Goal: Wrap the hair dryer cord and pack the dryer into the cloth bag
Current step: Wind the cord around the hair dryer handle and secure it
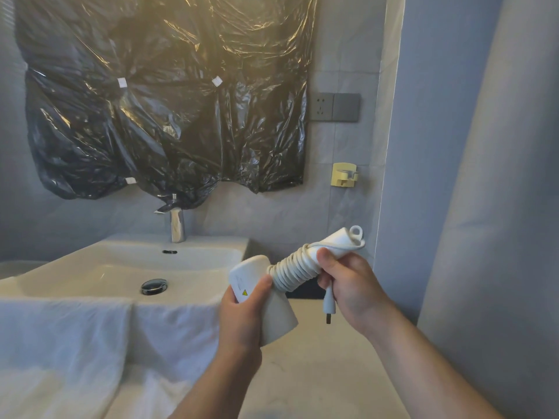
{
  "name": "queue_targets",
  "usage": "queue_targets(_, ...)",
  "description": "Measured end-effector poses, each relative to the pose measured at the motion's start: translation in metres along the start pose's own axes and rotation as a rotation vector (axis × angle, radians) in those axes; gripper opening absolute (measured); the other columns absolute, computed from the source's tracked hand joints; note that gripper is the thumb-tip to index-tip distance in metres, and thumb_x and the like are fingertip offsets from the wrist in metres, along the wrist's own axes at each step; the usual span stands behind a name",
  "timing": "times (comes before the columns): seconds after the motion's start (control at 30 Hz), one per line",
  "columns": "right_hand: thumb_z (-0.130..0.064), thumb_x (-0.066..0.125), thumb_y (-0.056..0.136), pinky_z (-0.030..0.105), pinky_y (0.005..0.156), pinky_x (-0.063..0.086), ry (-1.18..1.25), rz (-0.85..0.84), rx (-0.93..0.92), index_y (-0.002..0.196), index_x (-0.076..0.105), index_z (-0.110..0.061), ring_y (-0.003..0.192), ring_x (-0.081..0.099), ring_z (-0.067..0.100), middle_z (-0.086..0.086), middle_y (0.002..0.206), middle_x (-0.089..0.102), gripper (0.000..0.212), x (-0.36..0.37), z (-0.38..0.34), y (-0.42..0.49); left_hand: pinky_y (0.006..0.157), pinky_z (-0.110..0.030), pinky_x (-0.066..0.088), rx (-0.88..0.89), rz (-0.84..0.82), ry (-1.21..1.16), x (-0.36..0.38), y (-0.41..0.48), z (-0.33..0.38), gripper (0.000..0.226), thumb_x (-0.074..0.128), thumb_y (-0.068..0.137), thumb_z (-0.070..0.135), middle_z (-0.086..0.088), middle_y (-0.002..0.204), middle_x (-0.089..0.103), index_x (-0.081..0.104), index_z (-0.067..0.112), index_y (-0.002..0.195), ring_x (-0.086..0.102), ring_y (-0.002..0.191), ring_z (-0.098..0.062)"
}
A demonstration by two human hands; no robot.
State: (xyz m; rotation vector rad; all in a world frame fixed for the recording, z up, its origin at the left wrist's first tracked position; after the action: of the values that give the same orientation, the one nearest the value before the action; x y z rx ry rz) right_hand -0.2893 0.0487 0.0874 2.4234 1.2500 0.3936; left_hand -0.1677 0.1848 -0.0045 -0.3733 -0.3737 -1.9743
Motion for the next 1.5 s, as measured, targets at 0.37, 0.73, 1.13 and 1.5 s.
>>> queue_targets(0.37, -0.028, 0.066, 0.084, 0.030, 0.068, 0.042, -0.282, -0.212, 0.122, 0.083, 0.076, -0.016, 0.069, 0.052, 0.013, -0.001, 0.076, 0.068, 0.015, 0.002, 0.039, -0.010, 0.110, -0.033, 0.040, 0.314, -0.198, 0.708, 0.002, -0.024, -0.008, 0.099, 0.069, 0.056, 0.064, 0.022, 0.138, 0.045, 0.044, 0.030, 0.146, 0.046, 0.130, -0.005)
queue_targets(0.73, -0.025, 0.069, 0.087, 0.030, 0.072, 0.046, -0.409, -0.295, 0.138, 0.091, 0.074, -0.019, 0.075, 0.057, 0.012, 0.000, 0.082, 0.072, 0.008, 0.003, 0.070, -0.014, 0.074, -0.012, 0.053, 0.595, -0.329, 0.609, 0.020, -0.026, -0.024, 0.045, 0.076, 0.084, 0.007, 0.024, 0.108, 0.068, 0.060, 0.039, 0.112, 0.069, 0.095, 0.002)
queue_targets(1.13, -0.030, 0.071, 0.085, 0.010, 0.058, 0.042, -0.432, -0.375, 0.088, 0.086, 0.072, -0.033, 0.074, 0.063, 0.000, -0.012, 0.085, 0.074, 0.004, 0.006, 0.070, -0.015, 0.072, -0.024, 0.058, 0.653, -0.321, 0.601, 0.023, -0.023, -0.035, 0.028, 0.071, 0.080, 0.021, 0.017, 0.099, 0.068, 0.061, 0.031, 0.103, 0.070, 0.090, -0.009)
queue_targets(1.5, -0.002, 0.058, 0.083, 0.033, 0.075, 0.058, -0.594, -0.212, 0.193, 0.102, 0.059, -0.037, 0.084, 0.070, 0.015, -0.004, 0.106, 0.064, 0.040, -0.037, 0.095, -0.033, 0.071, -0.028, 0.057, 0.658, -0.349, 0.576, 0.029, -0.025, -0.032, 0.024, 0.061, 0.073, 0.041, 0.017, 0.098, 0.063, 0.052, 0.042, 0.096, 0.064, 0.091, -0.008)
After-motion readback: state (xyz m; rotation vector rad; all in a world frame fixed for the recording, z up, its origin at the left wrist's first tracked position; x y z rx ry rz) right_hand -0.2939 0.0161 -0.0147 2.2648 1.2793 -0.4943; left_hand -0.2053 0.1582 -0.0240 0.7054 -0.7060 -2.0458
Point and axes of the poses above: each hand's wrist, its own y-axis towards the middle knuckle, its own x-axis out of the palm, z = x × y, the point moved 9 cm from there along y, towards the middle knuckle
